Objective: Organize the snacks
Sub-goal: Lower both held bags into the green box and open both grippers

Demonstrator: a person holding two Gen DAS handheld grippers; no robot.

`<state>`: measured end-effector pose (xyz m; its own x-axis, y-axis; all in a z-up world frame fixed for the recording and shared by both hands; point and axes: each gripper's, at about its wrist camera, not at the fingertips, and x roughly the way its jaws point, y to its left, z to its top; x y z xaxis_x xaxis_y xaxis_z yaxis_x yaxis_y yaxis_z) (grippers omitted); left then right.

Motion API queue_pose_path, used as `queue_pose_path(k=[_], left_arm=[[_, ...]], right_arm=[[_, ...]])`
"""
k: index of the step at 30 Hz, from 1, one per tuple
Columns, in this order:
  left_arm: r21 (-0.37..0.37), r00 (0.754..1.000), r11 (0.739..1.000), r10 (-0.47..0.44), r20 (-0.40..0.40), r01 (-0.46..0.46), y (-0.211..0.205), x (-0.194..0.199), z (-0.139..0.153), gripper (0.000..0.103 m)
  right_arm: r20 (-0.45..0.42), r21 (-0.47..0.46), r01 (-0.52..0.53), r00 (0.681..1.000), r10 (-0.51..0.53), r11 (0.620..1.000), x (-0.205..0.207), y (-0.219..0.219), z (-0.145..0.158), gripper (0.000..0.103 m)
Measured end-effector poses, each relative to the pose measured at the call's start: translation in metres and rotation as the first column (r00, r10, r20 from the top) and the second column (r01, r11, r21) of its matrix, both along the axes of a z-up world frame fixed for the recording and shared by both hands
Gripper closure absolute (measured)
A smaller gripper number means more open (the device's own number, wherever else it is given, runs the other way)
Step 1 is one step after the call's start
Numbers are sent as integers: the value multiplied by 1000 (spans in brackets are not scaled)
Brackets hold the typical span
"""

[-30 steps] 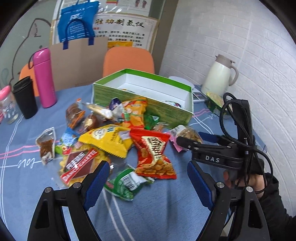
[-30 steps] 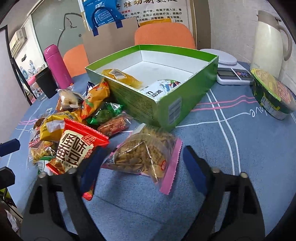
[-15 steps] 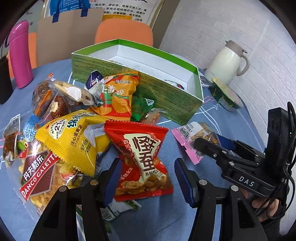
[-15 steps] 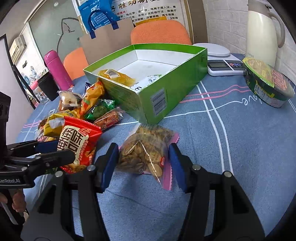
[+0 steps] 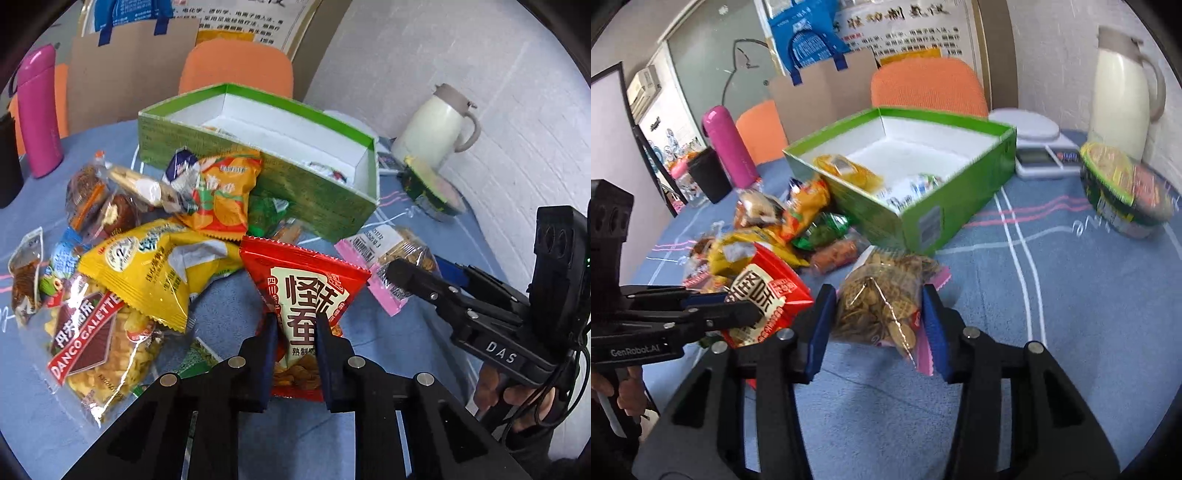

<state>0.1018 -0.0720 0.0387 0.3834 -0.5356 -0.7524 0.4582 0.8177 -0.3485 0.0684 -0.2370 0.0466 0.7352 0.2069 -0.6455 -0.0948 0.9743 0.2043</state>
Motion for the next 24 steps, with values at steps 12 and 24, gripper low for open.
queue_pose_path(k=[12,24], left_arm=[[-68,986,996,71,153,-61,6,31,67,84],[-46,976,990,138,167,-133,-27,106,73,84]], right_arm=[[119,5,71,990,-71,997,24,-19,42,54],[85,-18,118,990,-116,993,85,-34,33,54]])
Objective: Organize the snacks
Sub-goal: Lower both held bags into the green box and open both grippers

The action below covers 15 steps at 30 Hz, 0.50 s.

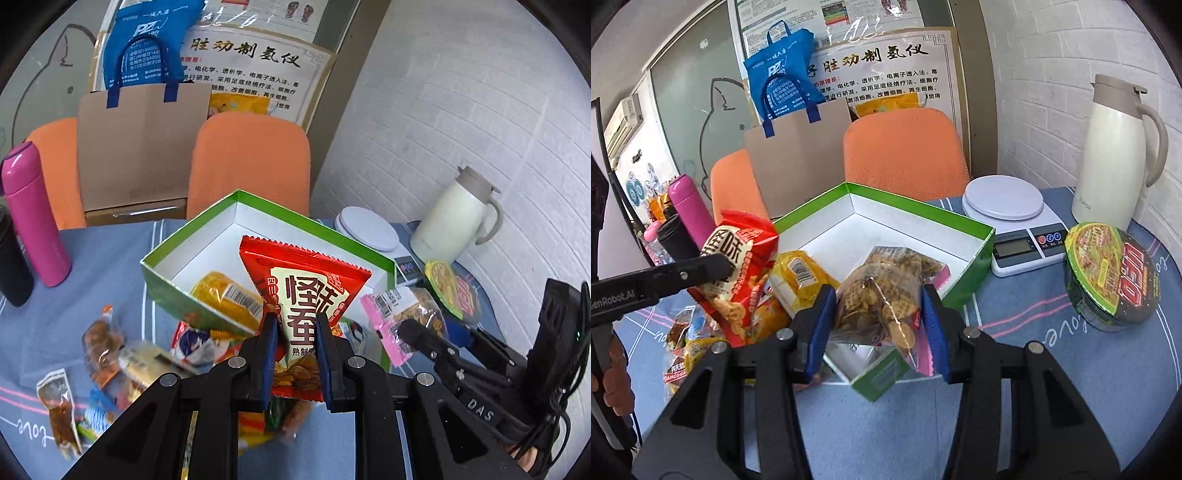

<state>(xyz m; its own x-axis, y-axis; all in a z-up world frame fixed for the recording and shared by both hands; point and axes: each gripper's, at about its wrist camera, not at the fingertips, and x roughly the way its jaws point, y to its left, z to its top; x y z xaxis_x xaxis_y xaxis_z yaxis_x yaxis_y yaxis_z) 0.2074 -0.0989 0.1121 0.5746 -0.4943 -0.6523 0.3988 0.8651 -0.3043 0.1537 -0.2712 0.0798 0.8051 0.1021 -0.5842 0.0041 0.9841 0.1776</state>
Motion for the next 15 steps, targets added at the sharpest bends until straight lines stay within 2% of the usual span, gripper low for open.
queue_pose_path(k=[4,8,12,13,14,15], left_arm=[[-1,1000,1000,10,-30,-10,-8,23,-5,84],[36,999,999,26,-35,-25,-18,41,-12,84],[14,997,1000,28,-71,-27,-21,56,-24,83],[9,998,1000,27,-64,-26,-22,58,-25,80],[11,998,999,34,-53,-34,-22,59,-25,74],[29,997,998,58,-45,-57,-20,59,-25,50]], right_arm=[[-7,-6,1,1000,-1,1000,16,-3,-4,54],[-18,-22,1,1000,-1,1000,30,-3,-10,54],[-21,-90,-12,1000,10,996,43,5,-18,52],[-17,-113,-15,1000,13,993,44,8,-20,46],[-9,-140,-18,1000,17,990,43,11,-20,31],[13,-168,-17,1000,19,986,39,14,-19,22]])
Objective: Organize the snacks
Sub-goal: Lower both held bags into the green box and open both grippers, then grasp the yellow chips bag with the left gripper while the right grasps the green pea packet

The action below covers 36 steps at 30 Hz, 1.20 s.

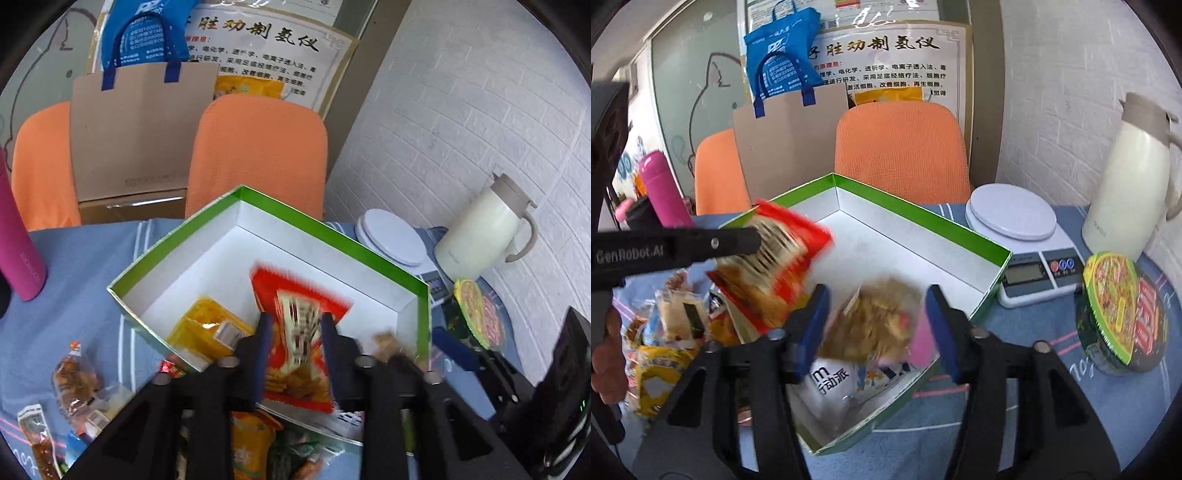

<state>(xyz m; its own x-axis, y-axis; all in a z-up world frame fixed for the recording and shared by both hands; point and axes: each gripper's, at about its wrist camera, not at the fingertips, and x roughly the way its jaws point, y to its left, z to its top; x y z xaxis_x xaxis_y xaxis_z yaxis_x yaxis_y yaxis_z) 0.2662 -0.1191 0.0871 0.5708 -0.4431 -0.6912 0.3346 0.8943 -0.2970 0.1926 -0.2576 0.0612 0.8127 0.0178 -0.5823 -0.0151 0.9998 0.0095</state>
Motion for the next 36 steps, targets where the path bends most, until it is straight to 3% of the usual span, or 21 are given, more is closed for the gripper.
queue_pose_path(k=[1,2,4,12,23,32,36], left_arm=[[21,999,999,31,11,-32,2,-1,1,20],[41,997,997,70,35,-71,5,-3,2,14],[58,992,993,103,72,-107,11,-6,6,13],[65,992,992,102,77,-107,29,-21,11,13],[61,990,991,119,71,-123,52,-67,25,13],[138,986,979,141,92,-153,78,-110,23,13],[137,986,979,136,92,-148,99,-135,10,13]], right_arm=[[28,-27,0,1000,1,1000,-5,2,2,6],[49,-48,2,999,1,999,-8,3,2,1],[59,-72,11,998,-7,997,-11,4,3,1],[36,-44,-5,999,7,999,-21,11,10,1],[96,-53,-88,991,92,995,-60,40,33,1],[69,-23,-143,987,144,990,-86,60,25,1],[42,-14,-161,986,161,987,-94,64,15,1]])
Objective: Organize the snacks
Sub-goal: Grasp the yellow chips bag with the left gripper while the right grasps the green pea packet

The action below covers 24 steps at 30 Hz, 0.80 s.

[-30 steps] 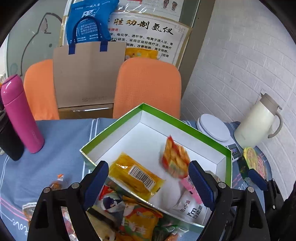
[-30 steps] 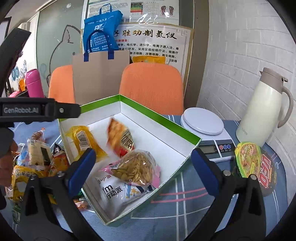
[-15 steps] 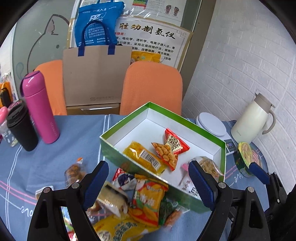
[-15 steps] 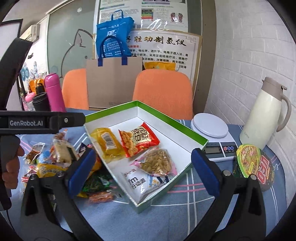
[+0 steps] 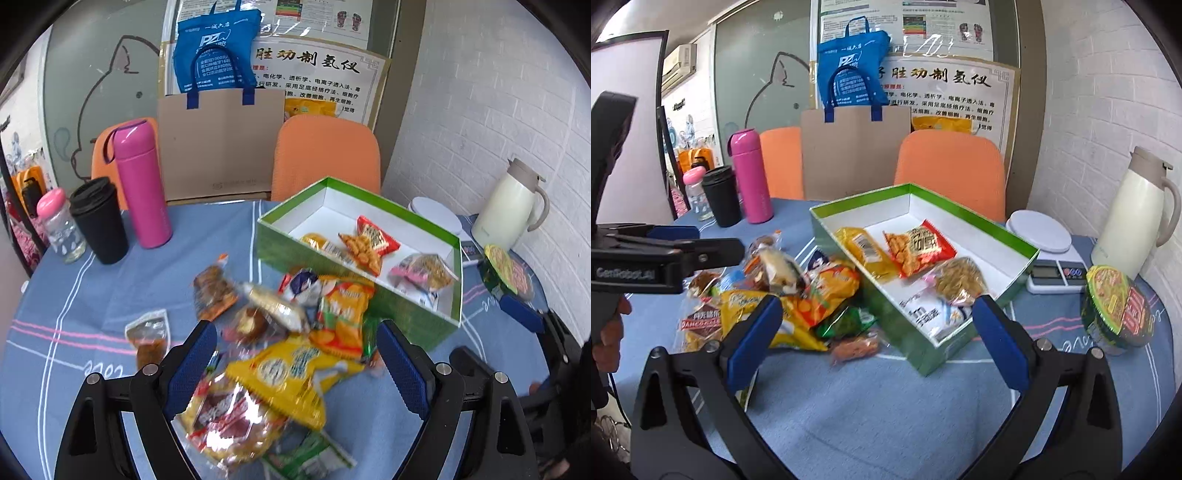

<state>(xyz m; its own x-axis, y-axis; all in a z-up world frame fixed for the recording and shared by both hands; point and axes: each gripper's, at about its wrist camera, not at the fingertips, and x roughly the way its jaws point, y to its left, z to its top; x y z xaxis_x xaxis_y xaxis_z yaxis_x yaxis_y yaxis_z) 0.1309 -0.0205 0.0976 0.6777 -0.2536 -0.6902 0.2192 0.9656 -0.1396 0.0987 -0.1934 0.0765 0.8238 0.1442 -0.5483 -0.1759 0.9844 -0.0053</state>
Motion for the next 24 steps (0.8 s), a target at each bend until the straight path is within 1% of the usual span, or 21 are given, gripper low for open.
queue_pose_path(k=[3,6,9,11,13,16,19,22,24], left_arm=[[-10,1000,1000,-24,-18,23,16,-19,-14,13],[-7,998,999,-45,-49,45,32,-38,-33,13],[14,995,999,-34,-89,35,48,-53,-53,13],[-1,993,1000,-15,-119,15,60,-60,-63,13],[-31,990,999,1,-142,-6,74,-66,-72,13],[-67,986,997,26,-164,-37,93,-71,-79,13],[-114,986,992,40,-164,-59,110,-74,-78,13],[-149,986,987,39,-161,-63,114,-70,-75,13],[-153,986,987,32,-164,-57,111,-66,-76,13]], right_arm=[[-28,15,2,1000,-2,1000,-2,0,-11,1],[-68,67,-19,997,24,998,-3,1,-22,1],[-108,126,-114,986,128,985,-6,13,-34,1],[-135,122,-173,973,189,977,-9,29,-41,1],[-160,115,-241,953,257,964,-12,48,-49,1],[-185,93,-330,921,342,939,-16,76,-57,1],[-219,95,-381,893,393,920,-17,93,-64,1],[-241,121,-383,884,401,916,-14,104,-72,1],[-256,128,-374,883,395,919,-11,106,-75,7]])
